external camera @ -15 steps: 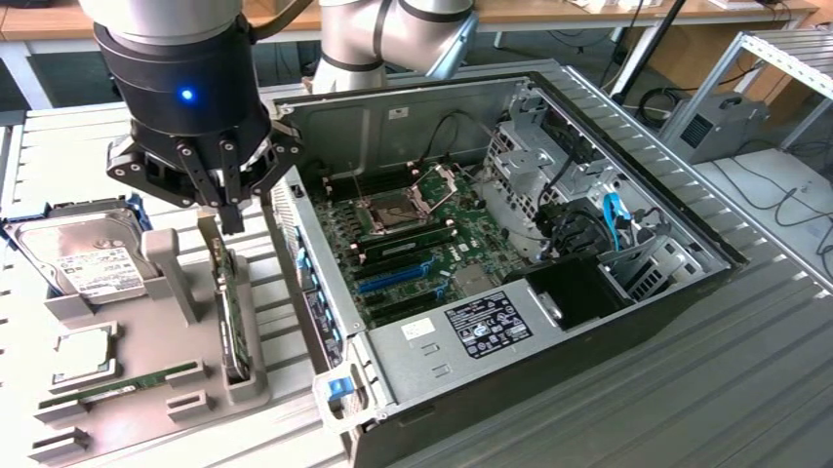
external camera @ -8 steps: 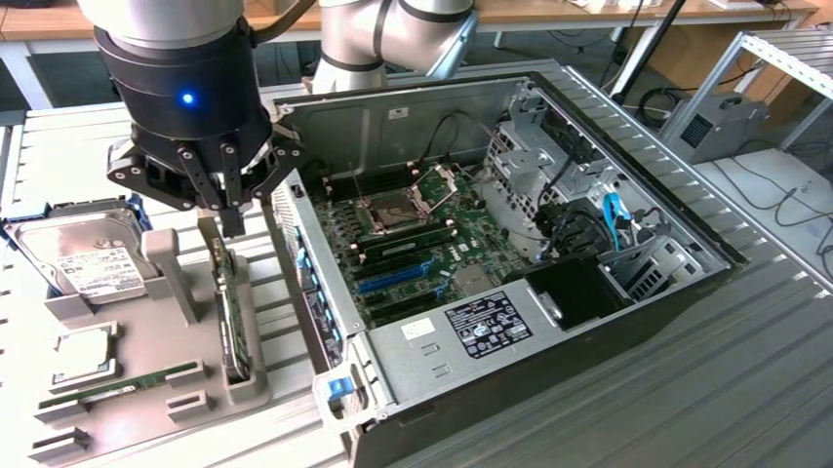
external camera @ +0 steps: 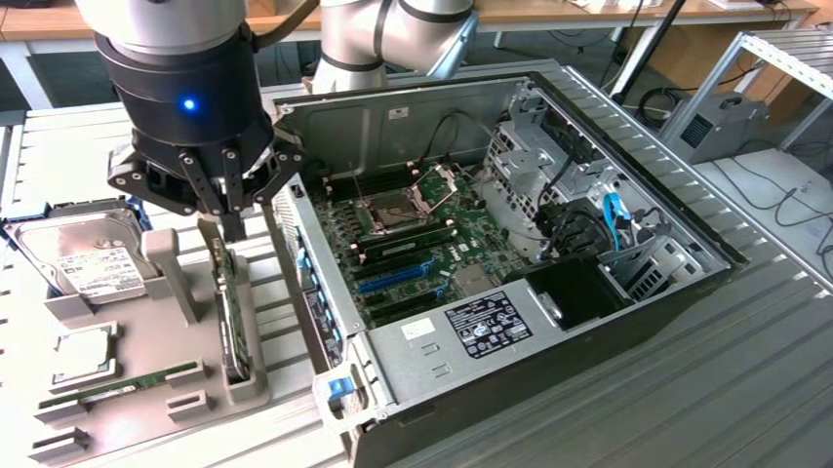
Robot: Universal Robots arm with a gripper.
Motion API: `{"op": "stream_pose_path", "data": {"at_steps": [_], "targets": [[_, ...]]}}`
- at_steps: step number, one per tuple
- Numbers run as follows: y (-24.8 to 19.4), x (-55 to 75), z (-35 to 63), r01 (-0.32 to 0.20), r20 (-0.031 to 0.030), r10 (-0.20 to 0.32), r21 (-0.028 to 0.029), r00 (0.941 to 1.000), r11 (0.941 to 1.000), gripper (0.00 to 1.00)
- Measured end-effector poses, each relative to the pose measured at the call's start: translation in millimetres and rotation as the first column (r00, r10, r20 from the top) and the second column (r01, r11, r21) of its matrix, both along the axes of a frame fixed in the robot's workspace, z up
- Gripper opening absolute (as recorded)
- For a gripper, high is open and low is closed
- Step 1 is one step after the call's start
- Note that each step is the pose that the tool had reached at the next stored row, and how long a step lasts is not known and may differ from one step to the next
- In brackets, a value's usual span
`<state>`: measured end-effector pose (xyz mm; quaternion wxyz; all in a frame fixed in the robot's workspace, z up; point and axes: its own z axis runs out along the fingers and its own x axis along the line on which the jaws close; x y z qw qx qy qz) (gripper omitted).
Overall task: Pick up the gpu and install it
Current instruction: 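Reach for the gpu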
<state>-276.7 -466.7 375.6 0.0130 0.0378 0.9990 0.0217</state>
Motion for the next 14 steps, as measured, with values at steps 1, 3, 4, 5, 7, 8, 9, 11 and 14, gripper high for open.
{"op": "stream_pose_path", "data": {"at_steps": [1,3,4,5,7,8,9,11,14], "targets": [[-0.4,0.0,-0.1,0.0,0.0,0.0,0.0,1.0,1.0,0.11],[-1.6,0.0,-0.2,0.0,0.0,0.0,0.0,1.0,1.0,0.11],[-2.1,0.0,-0.3,0.0,0.0001,0.0,0.0,1.0,1.0,0.11],[-2.6,0.0,-0.3,0.0,0.0001,0.0,0.0,1.0,1.0,0.11],[-3.5,0.0,-0.4,0.0,0.0,0.0,0.0,1.0,1.0,0.11],[-4.0,0.0,-0.5,0.0,0.0001,0.0,0.0001,1.0,1.0,0.11],[-4.5,0.0,-0.5,0.0,0.0,0.0,0.0,1.0,1.0,0.11],[-5.5,0.0,-0.6,0.0,0.0,0.0,0.0,1.0,1.0,0.11],[-7.1,0.0,-0.8,0.0,0.0,0.0,0.0,1.0,1.0,0.11]]}}
